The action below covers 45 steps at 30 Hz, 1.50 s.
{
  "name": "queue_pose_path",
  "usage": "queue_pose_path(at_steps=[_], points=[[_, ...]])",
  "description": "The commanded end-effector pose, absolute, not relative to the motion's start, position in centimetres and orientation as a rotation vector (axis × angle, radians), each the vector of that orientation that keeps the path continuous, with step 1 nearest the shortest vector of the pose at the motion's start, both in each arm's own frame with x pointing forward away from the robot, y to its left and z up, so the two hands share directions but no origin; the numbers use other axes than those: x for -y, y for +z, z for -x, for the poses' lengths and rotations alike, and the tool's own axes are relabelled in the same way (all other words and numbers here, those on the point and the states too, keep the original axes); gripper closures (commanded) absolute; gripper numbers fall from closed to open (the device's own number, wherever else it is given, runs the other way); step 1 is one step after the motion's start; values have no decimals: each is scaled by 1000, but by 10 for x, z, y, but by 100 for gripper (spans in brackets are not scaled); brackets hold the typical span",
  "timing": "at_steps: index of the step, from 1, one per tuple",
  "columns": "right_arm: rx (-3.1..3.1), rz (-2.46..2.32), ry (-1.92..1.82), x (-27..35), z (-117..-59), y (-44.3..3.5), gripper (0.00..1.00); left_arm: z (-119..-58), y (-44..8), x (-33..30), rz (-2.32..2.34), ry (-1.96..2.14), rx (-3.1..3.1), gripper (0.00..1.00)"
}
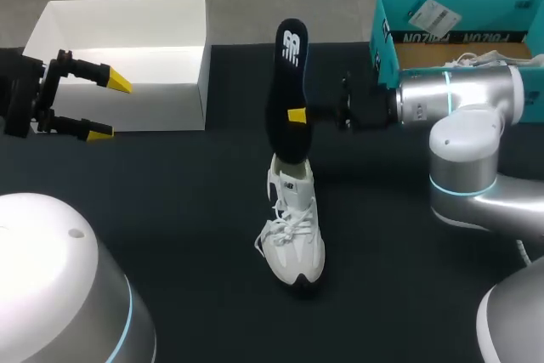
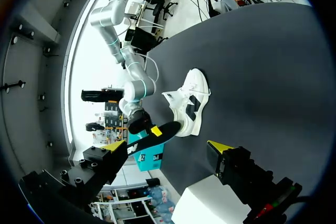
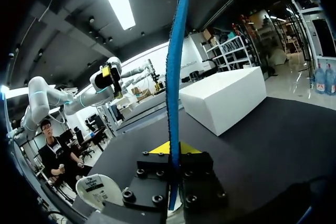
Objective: Take the shoe out of the shoebox, open the shoe tongue, remove and reinsert the insole, then place the shoe into the shoebox
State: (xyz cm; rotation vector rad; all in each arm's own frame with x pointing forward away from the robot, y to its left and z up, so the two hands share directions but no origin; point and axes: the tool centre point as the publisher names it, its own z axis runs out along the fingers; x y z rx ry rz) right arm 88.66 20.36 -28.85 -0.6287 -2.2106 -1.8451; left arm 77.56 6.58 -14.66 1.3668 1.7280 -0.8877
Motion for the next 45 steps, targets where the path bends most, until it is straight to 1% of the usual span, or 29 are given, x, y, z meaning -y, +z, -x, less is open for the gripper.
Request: queue_pose_path(at_steps=[1, 12, 37, 38, 39, 40, 45], points=[[2215, 619, -1847, -205, -884, -299, 100, -775, -146, -66, -1369, -886, -1732, 0], [2225, 647, -1823, -197, -871, -310, 100, -775, -146, -66, -1369, -886, -1732, 0], [2228, 694, -1710, -197, -840, -358, 100, -775, -146, -66, -1369, -886, -1732, 0], [2226, 694, -1712, -197, -840, -357, 84, -775, -146, -66, -1369, -886, -1732, 0], [2233, 703, -1729, -197, -841, -354, 13, -775, -146, -66, -1369, -886, -1732, 0], [2228, 699, -1740, -197, -842, -352, 0, -775, -146, -66, -1369, -886, -1732, 0], [2232, 683, -1779, -199, -849, -339, 0, -775, -146, -66, -1369, -886, -1732, 0]])
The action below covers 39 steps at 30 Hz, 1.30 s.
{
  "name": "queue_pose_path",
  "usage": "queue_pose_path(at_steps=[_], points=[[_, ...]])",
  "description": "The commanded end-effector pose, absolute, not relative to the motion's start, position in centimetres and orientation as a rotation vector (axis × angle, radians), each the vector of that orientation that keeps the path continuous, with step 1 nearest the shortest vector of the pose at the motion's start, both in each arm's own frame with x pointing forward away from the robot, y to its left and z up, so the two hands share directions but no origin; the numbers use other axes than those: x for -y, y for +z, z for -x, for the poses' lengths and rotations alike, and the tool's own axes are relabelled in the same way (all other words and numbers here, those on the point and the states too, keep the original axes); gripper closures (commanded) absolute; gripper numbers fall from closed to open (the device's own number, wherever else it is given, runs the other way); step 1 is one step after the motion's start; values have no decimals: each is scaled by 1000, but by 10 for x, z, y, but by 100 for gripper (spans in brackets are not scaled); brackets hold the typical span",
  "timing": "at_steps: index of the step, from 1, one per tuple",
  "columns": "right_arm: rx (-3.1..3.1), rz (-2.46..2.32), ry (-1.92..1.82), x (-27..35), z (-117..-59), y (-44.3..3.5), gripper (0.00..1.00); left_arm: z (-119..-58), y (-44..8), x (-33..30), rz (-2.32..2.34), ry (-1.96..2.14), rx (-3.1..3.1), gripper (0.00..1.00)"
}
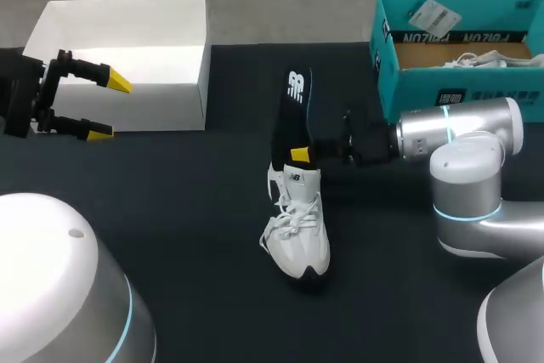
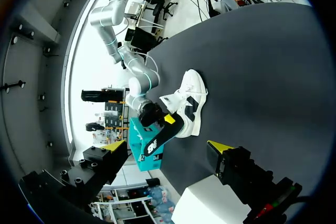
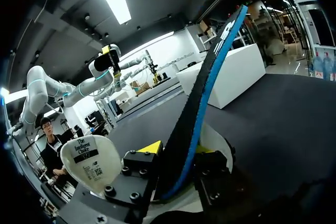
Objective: Take the shoe out of the shoebox, open the shoe tongue, remove and reinsert the insole, then place the shoe into the shoebox
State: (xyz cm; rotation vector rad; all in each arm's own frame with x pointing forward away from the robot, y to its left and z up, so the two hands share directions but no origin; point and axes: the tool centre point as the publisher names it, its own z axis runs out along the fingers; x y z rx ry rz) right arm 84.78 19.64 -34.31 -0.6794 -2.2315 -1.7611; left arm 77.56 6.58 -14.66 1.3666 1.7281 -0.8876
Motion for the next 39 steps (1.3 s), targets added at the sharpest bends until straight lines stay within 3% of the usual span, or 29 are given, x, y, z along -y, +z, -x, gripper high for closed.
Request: queue_pose_path(at_steps=[1, 7, 9, 11, 13, 14, 39], points=[[2239, 675, -1787, -199, -852, -336, 0, -775, -146, -66, -1369, -886, -1732, 0], [2256, 654, -1805, -202, -860, -327, 1, -775, -146, -66, -1369, -886, -1732, 0], [2258, 653, -1806, -203, -860, -327, 24, -775, -146, -66, -1369, -886, -1732, 0], [2262, 653, -1802, -203, -858, -329, 57, -775, -146, -66, -1369, -886, -1732, 0], [2265, 662, -1796, -203, -857, -332, 77, -775, -146, -66, -1369, -886, -1732, 0], [2269, 666, -1793, -203, -856, -333, 100, -775, -146, -66, -1369, -886, -1732, 0], [2278, 808, -1699, -190, -848, -349, 100, -775, -146, -66, -1369, -886, -1732, 0]])
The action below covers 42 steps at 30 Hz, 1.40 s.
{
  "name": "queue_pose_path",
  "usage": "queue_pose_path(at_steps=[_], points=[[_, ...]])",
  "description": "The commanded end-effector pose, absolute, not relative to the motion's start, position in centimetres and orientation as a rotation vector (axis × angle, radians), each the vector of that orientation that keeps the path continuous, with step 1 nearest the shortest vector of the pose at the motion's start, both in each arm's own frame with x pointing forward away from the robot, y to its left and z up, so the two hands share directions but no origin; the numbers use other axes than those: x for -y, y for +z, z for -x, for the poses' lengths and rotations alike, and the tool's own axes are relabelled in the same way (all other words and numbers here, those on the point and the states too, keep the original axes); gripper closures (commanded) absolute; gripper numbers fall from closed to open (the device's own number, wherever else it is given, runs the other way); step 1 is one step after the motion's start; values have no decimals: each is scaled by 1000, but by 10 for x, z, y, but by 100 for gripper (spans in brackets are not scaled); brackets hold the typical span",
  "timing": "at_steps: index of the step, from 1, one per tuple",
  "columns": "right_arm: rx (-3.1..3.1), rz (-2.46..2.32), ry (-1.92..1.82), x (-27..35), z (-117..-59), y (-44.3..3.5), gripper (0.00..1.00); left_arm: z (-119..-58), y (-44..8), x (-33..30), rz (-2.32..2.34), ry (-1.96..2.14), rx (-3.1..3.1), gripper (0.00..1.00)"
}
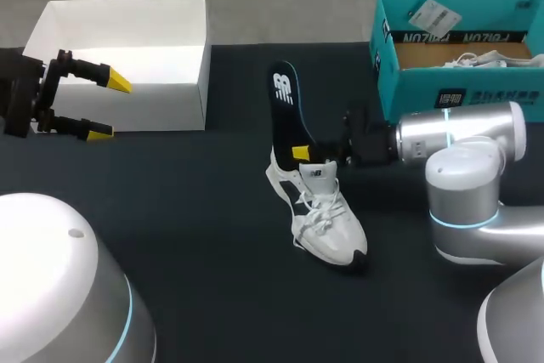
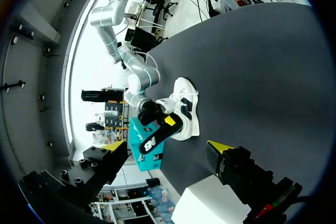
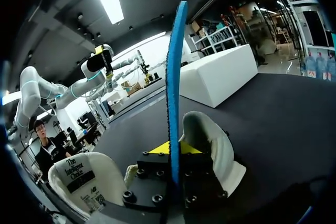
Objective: Take the shoe out of the shoebox, open the shoe tongue, remove and reinsert the insole, then place the shoe into the shoebox
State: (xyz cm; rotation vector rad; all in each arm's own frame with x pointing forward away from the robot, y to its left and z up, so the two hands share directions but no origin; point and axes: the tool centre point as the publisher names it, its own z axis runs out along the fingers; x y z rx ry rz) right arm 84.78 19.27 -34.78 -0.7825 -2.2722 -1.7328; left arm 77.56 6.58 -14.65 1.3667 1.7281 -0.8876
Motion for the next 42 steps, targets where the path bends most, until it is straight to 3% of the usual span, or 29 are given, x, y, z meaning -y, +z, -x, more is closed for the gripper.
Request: queue_pose_path(at_steps=[1, 27, 42], points=[[2272, 819, -1701, -190, -848, -349, 100, -775, -146, -66, -1369, -886, -1732, 0], [2066, 1250, -1731, -203, -836, -353, 100, -775, -146, -66, -1369, -886, -1732, 0], [2205, 1022, -1663, -199, -856, -344, 100, -775, -146, -66, -1369, -886, -1732, 0]])
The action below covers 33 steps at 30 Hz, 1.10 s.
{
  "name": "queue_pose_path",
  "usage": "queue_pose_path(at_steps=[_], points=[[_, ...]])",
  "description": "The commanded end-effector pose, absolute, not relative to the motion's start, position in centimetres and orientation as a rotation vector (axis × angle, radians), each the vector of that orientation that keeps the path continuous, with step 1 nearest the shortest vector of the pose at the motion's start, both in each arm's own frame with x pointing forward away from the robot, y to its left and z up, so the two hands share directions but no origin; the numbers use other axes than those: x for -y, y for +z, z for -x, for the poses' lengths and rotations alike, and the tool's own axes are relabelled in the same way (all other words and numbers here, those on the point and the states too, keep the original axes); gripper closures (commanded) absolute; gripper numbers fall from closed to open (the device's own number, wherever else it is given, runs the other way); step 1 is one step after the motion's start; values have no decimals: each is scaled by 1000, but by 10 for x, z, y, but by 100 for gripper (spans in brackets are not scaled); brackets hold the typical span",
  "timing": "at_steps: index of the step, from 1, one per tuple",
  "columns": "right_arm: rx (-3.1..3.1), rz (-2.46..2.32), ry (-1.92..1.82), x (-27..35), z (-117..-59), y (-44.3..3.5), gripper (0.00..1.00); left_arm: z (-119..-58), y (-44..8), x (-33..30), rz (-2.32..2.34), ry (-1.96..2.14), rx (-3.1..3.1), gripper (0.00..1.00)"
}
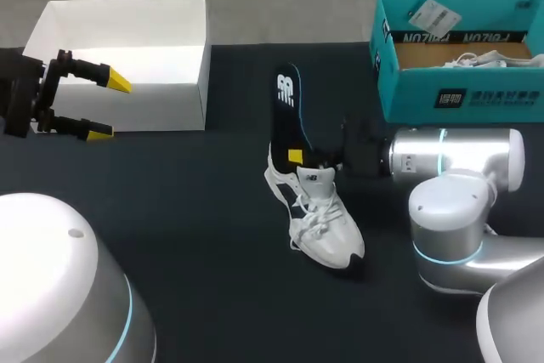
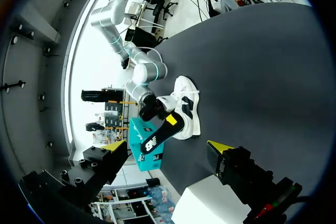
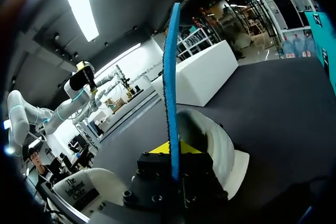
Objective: Take the shoe out of the shoebox, open the shoe tongue, remove and reinsert the insole, then place the shoe into the shoebox
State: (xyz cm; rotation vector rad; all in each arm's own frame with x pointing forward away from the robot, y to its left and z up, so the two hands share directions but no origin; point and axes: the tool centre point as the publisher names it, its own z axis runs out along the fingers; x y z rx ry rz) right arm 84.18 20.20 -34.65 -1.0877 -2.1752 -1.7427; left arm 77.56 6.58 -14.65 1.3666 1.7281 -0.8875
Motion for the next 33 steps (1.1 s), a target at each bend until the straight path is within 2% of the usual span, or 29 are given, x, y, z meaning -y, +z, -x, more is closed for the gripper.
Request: queue_pose_path(at_steps=[1, 17, 31, 32, 33], points=[[2223, 1003, -1654, -198, -858, -344, 100, -775, -146, -66, -1369, -886, -1732, 0], [2325, 747, -1414, -190, -862, -353, 100, -775, -146, -66, -1369, -886, -1732, 0], [2353, 717, -1369, -183, -853, -361, 100, -775, -146, -66, -1369, -886, -1732, 0], [2350, 720, -1375, -183, -853, -360, 71, -775, -146, -66, -1369, -886, -1732, 0], [2350, 720, -1377, -184, -853, -359, 50, -775, -146, -66, -1369, -886, -1732, 0]])
